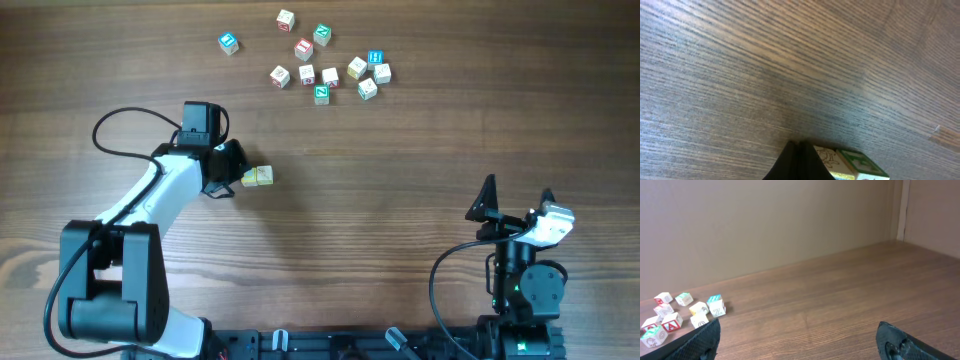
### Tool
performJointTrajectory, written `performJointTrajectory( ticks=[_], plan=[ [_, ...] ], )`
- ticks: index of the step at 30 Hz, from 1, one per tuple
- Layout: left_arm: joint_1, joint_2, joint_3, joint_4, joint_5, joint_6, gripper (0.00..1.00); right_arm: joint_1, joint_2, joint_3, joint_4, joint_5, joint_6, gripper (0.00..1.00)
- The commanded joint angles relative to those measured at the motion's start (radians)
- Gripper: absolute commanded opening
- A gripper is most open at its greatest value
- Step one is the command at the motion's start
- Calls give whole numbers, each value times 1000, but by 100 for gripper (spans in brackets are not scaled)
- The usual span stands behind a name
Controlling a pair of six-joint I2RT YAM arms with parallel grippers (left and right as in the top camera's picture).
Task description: Form a horizontal line
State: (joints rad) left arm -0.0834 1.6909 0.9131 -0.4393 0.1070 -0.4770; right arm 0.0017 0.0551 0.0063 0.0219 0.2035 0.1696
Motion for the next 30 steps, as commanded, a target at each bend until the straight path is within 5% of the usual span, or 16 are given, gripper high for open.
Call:
performJointTrajectory(
  ticks=[1, 11, 18, 25, 28, 30],
  plan=[
    [-4, 12, -6, 6, 24, -6, 4, -5, -5, -1, 3, 6, -12, 100],
    [-4, 12, -6, 6, 28, -6, 4, -5, -5, -1, 3, 6, -12, 100],
    [3, 12, -6, 6, -156, -6, 4, -5, -5, -1, 3, 6, -12, 100],
    [154, 12, -6, 12, -187, -6, 7, -5, -5, -1, 3, 6, -12, 100],
    [264, 12, -6, 4, -187, -6, 35, -5, -5, -1, 3, 6, -13, 100],
    [311, 12, -6, -16, -187, -6, 83, -5, -5, -1, 3, 6, -12, 100]
  ],
)
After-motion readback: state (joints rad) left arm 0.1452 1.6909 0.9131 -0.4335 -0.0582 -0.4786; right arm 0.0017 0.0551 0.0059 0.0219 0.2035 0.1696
